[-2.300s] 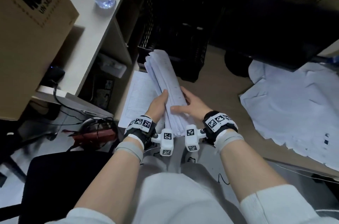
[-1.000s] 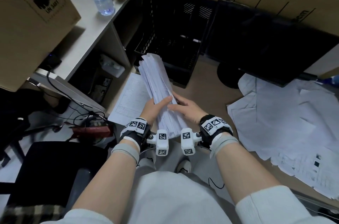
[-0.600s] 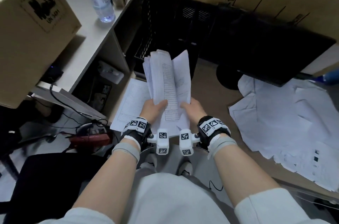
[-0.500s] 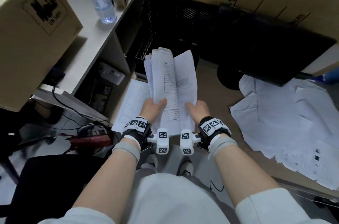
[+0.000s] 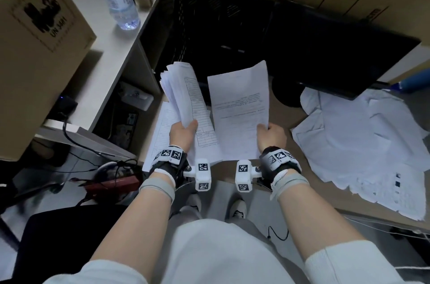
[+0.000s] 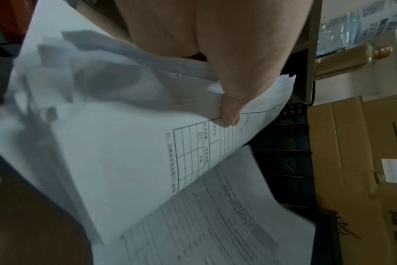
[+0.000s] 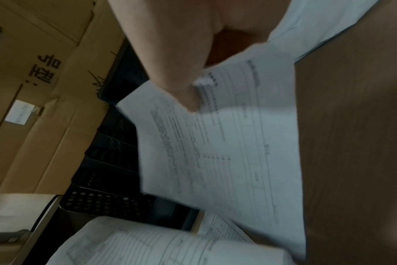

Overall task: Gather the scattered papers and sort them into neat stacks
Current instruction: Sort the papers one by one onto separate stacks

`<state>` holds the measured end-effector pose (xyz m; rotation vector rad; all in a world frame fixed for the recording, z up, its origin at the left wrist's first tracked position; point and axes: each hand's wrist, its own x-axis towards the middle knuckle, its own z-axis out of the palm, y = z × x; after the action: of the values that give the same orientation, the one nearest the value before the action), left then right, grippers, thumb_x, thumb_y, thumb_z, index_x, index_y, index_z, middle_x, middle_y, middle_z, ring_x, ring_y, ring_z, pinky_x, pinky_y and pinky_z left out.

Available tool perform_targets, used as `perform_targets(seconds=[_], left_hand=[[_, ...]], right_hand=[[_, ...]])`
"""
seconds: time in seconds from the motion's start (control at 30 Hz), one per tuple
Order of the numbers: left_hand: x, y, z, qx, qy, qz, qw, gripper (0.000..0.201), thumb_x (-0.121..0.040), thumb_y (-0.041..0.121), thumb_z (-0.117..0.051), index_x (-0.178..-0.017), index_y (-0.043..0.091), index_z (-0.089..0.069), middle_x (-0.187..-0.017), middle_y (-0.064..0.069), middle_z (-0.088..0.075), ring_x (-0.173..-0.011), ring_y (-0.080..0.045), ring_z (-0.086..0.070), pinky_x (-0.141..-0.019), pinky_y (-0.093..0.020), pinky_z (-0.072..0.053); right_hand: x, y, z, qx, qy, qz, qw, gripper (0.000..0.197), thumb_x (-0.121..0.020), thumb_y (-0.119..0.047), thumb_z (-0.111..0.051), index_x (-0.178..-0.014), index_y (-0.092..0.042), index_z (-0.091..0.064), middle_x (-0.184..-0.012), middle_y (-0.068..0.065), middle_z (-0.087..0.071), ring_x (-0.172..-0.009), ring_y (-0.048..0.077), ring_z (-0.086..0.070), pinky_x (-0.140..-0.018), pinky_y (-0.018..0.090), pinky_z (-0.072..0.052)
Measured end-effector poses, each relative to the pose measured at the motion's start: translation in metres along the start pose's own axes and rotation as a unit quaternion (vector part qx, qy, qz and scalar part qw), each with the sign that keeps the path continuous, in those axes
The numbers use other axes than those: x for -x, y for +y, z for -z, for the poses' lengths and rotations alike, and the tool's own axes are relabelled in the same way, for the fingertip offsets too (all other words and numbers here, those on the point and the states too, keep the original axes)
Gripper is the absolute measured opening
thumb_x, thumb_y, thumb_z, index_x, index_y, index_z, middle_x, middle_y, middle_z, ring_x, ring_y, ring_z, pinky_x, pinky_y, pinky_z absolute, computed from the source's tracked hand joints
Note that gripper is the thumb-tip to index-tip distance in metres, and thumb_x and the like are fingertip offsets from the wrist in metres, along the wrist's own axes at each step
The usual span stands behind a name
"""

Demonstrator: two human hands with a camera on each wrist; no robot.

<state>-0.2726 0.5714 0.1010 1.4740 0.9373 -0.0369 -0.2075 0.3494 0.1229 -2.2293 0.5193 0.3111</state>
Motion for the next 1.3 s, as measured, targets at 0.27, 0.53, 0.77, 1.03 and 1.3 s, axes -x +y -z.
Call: perform_targets(seconds=[0.27, 0.53, 0.77, 1.03, 1.3], left_hand=[[0.016, 0.019, -0.035, 0.007, -0.157, -0.049, 0.986, 0.03, -0.102, 0.035, -0.058, -0.113, 0.011, -0.071, -0.105, -0.01, -0.076, -0.101, -0.025, -0.073, -0.092, -0.041, -0.057], [0.025, 0.01, -0.034, 0.042, -0.12, -0.027, 0.992, 0.01, -0.1, 0.02, -0.062, -0.099, 0.013, -0.069, -0.102, -0.014, -0.076, -0.094, -0.03, -0.073, -0.082, -0.039, -0.06], [0.026, 0.001, -0.012, 0.054, -0.06, -0.001, 0.997, 0.012, -0.098, 0.021, -0.064, -0.102, 0.01, -0.067, -0.102, -0.011, -0.075, -0.096, -0.03, -0.073, -0.09, -0.043, -0.058], [0.029, -0.02, 0.003, -0.047, -0.029, -0.02, 0.998, 0.019, -0.098, 0.025, -0.065, -0.099, 0.006, -0.069, -0.087, -0.004, -0.072, -0.081, -0.021, -0.069, -0.076, -0.034, -0.057], [0.033, -0.039, 0.015, -0.14, 0.01, 0.003, 0.99, 0.033, -0.097, 0.034, -0.064, -0.076, 0.009, -0.063, -0.073, -0.002, -0.062, -0.077, -0.026, -0.061, -0.066, -0.031, -0.044]], right_hand=[[0.02, -0.023, -0.014, -0.066, -0.302, 0.125, 0.943, 0.051, -0.086, -0.043, -0.069, -0.136, -0.039, -0.057, -0.143, -0.012, -0.054, -0.13, 0.006, -0.049, -0.113, 0.034, -0.035], [0.015, -0.015, -0.011, -0.09, -0.297, 0.128, 0.942, 0.046, -0.09, -0.022, -0.062, -0.134, -0.035, -0.06, -0.149, -0.014, -0.039, -0.134, 0.013, -0.043, -0.111, 0.033, -0.039], [-0.007, 0.025, -0.015, -0.037, -0.172, -0.106, 0.979, 0.1, -0.083, -0.053, -0.065, -0.153, -0.005, -0.013, -0.155, 0.017, -0.03, -0.137, 0.038, -0.038, -0.112, 0.049, -0.035], [-0.004, 0.036, -0.021, -0.086, -0.161, -0.065, 0.981, 0.058, -0.079, -0.052, -0.071, -0.123, -0.015, -0.063, -0.122, 0.0, -0.066, -0.106, 0.024, -0.063, -0.094, 0.036, -0.048], [-0.012, 0.057, -0.046, 0.0, -0.194, -0.035, 0.98, 0.027, -0.082, -0.035, -0.07, -0.086, -0.009, -0.071, -0.08, 0.003, -0.065, -0.073, 0.023, -0.058, -0.068, 0.028, -0.044]])
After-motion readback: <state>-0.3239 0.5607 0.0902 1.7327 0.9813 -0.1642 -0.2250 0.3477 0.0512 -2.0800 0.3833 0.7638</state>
